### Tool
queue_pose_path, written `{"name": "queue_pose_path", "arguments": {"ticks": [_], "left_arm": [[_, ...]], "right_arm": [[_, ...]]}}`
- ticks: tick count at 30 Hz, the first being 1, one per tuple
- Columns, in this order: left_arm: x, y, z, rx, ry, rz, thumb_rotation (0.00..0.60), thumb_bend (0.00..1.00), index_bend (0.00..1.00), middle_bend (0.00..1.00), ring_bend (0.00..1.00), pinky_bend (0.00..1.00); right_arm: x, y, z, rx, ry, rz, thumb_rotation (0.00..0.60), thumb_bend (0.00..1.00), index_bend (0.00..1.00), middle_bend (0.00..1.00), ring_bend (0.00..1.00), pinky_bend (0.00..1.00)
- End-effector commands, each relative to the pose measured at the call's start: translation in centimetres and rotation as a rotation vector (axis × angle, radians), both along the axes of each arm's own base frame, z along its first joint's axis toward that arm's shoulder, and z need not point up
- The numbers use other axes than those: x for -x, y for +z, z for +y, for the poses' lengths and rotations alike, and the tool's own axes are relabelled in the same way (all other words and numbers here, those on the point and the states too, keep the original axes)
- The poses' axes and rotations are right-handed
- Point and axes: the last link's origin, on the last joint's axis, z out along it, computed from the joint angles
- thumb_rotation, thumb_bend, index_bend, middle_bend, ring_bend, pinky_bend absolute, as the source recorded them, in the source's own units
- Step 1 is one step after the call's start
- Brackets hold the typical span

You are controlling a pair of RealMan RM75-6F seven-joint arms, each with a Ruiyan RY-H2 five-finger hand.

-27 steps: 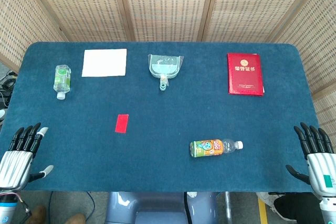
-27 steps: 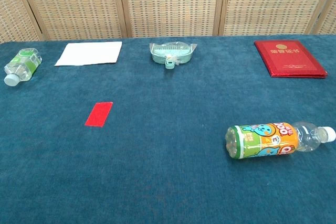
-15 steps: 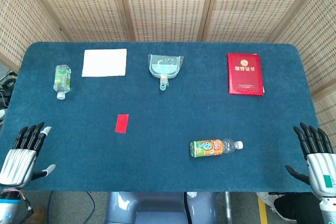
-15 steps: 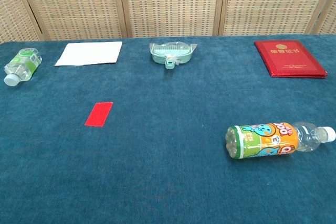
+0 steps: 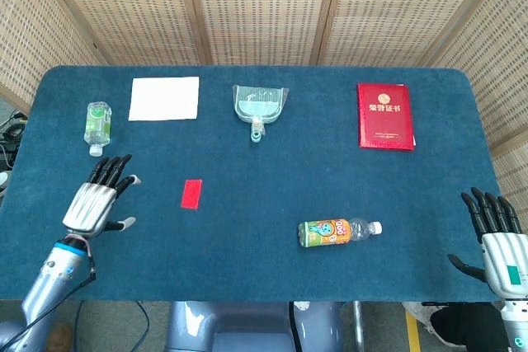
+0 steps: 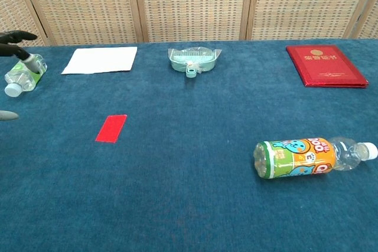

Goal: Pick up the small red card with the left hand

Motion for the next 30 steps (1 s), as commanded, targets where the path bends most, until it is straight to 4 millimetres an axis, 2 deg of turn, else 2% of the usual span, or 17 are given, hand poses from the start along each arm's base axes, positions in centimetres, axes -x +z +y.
{"name": "queue_pose_path", "arguments": {"ticks": [1, 7, 12, 19, 24, 30], "left_arm": [[-0.9, -2.1, 2.5, 0.030, 0.003, 0.007, 0.600, 0.04, 0.38, 0.00, 0.00, 0.00], [-2.0, -6.2, 4.4, 0.081, -0.016, -0.003, 0.600, 0.12, 0.41, 0.00, 0.00, 0.00], [-1.9, -8.5, 4.4, 0.118, -0.013, -0.019, 0.600, 0.15, 0.43, 0.00, 0.00, 0.00], [-2.4, -10.5, 4.5, 0.139, -0.009, -0.054, 0.600, 0.17, 0.44, 0.00, 0.00, 0.00], [-2.4, -11.0, 4.9, 0.134, -0.011, -0.045, 0.600, 0.24, 0.44, 0.00, 0.00, 0.00], [-2.2, -11.4, 5.1, 0.141, -0.004, -0.029, 0.600, 0.23, 0.44, 0.00, 0.00, 0.00]], "right_arm": [[0.3, 0.0, -0.5, -0.003, -0.013, -0.002, 0.600, 0.00, 0.02, 0.00, 0.00, 0.00], [0.5, -0.1, -1.2, -0.015, -0.030, -0.010, 0.600, 0.00, 0.02, 0.00, 0.00, 0.00], [0.6, 0.0, -1.2, -0.018, -0.033, -0.016, 0.600, 0.00, 0.04, 0.00, 0.00, 0.00], [0.7, 0.0, -1.2, -0.025, -0.037, -0.022, 0.600, 0.00, 0.07, 0.00, 0.00, 0.00], [0.7, 0.1, -1.2, -0.025, -0.037, -0.025, 0.600, 0.00, 0.07, 0.00, 0.00, 0.00], [0.8, 0.2, -1.2, -0.022, -0.039, -0.029, 0.600, 0.00, 0.07, 0.00, 0.00, 0.00]]}}
